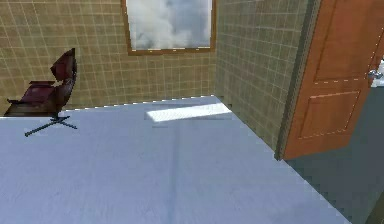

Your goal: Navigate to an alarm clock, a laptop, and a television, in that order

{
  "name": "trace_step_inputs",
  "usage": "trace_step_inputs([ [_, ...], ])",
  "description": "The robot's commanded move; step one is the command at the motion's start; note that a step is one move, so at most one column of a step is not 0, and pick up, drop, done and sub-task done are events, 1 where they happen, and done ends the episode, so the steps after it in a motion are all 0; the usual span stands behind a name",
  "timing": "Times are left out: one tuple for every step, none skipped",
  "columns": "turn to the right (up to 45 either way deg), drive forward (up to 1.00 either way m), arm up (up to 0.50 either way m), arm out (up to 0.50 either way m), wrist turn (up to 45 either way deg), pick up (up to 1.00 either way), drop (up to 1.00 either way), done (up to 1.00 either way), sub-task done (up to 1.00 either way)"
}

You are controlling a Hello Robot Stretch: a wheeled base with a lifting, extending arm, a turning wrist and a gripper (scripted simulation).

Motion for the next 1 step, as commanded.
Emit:
trace_step_inputs([
  [-15.0,0.0,0.0,0.0,0.0,0.0,0.0,0.0,0.0],
])
